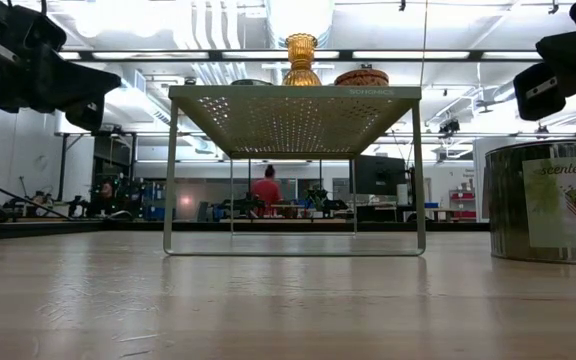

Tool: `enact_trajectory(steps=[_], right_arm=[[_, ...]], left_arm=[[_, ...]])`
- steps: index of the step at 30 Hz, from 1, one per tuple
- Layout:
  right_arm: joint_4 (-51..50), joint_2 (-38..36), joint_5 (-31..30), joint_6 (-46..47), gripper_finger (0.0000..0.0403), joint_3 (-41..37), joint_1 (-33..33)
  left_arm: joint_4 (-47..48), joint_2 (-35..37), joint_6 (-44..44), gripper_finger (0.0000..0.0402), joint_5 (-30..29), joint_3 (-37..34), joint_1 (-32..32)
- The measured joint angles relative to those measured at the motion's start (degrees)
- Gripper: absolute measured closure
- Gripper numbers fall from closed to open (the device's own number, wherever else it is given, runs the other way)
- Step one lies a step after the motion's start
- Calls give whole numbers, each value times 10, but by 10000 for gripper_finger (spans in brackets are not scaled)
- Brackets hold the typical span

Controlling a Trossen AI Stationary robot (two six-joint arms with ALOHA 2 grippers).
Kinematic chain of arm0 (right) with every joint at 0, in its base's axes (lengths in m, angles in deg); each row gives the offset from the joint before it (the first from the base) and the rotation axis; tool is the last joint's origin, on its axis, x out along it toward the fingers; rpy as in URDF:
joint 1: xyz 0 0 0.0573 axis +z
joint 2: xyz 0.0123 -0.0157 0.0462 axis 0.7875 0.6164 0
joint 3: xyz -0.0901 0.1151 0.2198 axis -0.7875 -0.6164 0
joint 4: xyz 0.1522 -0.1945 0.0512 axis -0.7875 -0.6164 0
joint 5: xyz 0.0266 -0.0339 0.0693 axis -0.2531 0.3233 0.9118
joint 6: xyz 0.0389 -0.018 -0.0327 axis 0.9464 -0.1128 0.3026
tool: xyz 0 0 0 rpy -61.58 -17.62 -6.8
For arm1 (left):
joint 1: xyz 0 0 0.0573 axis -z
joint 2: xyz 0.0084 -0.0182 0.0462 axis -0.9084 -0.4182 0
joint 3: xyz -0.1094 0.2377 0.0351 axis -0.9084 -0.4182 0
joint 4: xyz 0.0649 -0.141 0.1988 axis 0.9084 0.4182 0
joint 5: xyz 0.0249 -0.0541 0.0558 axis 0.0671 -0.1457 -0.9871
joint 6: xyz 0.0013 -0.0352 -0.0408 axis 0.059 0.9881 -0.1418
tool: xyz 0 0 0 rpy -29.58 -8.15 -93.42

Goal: Pick & Place candle stick holders
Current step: Put the green scented candle on the shelf aligned with the other brown scented candle

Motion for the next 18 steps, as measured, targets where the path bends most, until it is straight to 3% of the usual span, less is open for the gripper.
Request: enact_trajectory(steps=[3,8,11,15,18], right_arm=[[1,0,-8,-16,394,0,0],[39,0,-106,-118,394,0,0],[40,1,-126,-165,394,0,0],[133,5,-108,-66,394,0,0],[207,5,-115,-50,394,0,-2]], left_arm=[[0,0,0,394,0,0,0],[0,0,0,394,0,0,0],[0,0,0,394,0,0,0],[0,0,0,394,0,0,0],[0,0,0,394,0,0,0]])
